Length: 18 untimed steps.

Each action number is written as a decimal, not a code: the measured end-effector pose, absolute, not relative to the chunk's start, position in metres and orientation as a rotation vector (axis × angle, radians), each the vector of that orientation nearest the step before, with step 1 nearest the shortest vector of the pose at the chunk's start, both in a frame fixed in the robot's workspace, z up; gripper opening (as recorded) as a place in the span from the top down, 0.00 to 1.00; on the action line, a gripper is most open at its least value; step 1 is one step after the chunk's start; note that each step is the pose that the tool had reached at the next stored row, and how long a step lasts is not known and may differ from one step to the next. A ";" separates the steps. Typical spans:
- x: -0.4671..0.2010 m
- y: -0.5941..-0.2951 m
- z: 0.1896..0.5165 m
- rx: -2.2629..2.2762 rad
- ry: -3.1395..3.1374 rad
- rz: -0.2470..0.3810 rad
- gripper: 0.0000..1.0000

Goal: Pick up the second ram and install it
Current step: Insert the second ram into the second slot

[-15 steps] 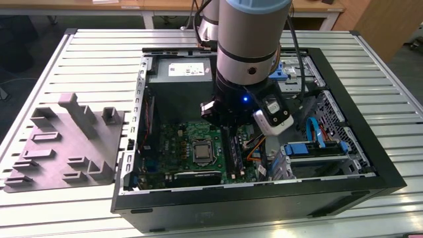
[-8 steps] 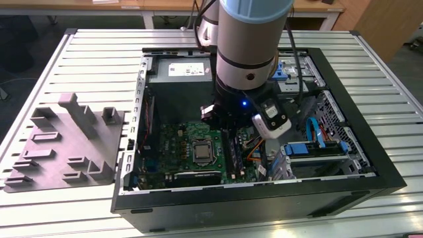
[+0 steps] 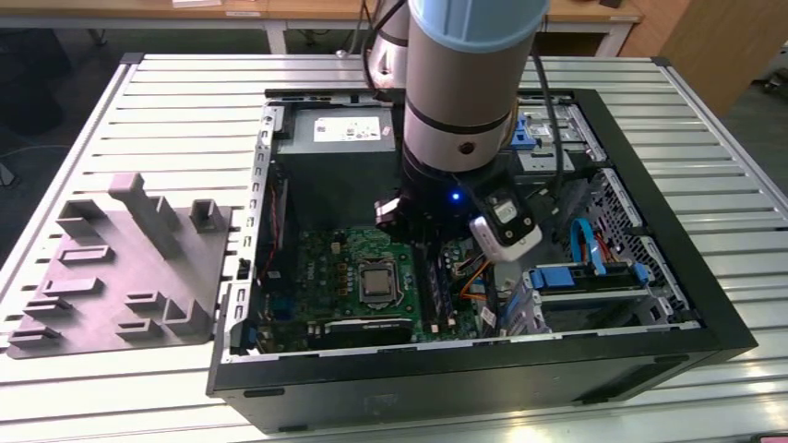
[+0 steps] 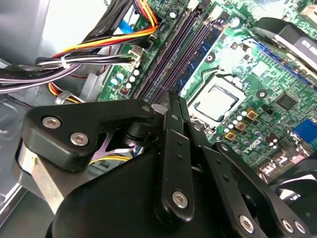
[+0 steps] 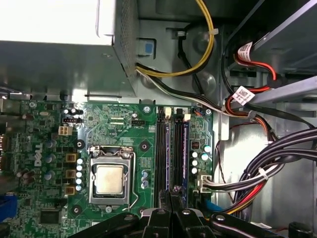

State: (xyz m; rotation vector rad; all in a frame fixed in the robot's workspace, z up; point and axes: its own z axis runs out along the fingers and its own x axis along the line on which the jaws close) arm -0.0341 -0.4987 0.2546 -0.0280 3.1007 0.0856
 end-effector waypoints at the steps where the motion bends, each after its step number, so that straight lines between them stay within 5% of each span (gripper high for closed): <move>1: -0.034 -0.499 0.253 -0.028 3.101 0.086 0.89; 18: -0.034 -0.497 0.237 -0.028 3.100 0.096 0.89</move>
